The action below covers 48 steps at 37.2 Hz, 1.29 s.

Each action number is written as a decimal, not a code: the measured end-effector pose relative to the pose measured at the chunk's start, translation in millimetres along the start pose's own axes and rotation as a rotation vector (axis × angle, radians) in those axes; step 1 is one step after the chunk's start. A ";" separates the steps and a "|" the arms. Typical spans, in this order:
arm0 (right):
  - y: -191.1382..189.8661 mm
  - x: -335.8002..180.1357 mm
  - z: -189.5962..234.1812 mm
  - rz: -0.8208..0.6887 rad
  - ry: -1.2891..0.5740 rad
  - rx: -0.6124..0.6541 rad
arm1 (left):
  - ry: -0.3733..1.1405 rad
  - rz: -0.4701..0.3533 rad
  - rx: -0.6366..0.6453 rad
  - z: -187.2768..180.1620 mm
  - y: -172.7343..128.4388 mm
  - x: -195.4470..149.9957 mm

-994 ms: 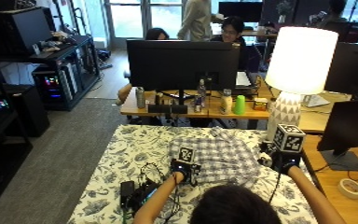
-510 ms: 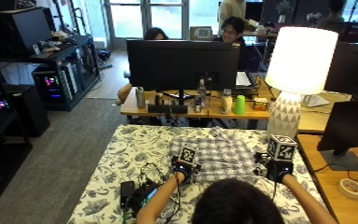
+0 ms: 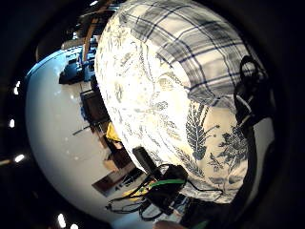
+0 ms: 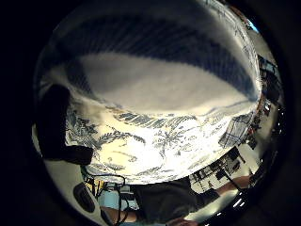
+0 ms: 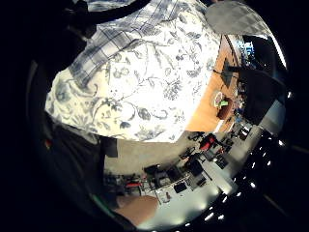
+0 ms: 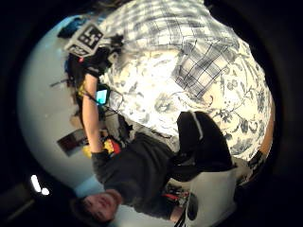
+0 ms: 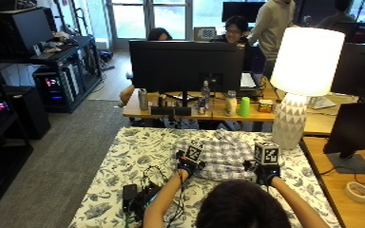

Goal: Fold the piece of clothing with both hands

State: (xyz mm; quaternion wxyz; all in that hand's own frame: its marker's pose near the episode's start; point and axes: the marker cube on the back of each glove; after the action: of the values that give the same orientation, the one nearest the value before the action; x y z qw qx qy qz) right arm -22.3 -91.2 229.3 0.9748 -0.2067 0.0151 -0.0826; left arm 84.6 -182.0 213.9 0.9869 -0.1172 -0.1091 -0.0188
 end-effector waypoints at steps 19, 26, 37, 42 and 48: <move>-45.6 -32.8 57.3 0.175 0.072 -0.033 | 0.022 -0.011 0.150 -31.9 -2.5 -11.6; -59.7 -29.4 46.1 0.081 0.074 0.093 | 0.040 0.005 0.152 -32.4 0.7 -15.5; 9.0 -30.3 32.2 0.091 0.076 -0.287 | -0.014 0.239 -0.085 -21.6 82.7 -13.4; -5.3 -13.7 31.3 -0.064 0.120 -0.147 | -0.069 0.418 -0.027 -13.5 96.8 -4.8; 32.4 -17.5 20.9 -0.137 0.225 -0.114 | -0.140 0.415 0.052 -17.7 120.4 -11.1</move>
State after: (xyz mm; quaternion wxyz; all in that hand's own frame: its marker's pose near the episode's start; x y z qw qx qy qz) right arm -33.3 -50.7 235.3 0.9457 -0.2519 0.1148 -0.1706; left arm 85.1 -69.0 167.4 0.9624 -0.1129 -0.1513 0.1955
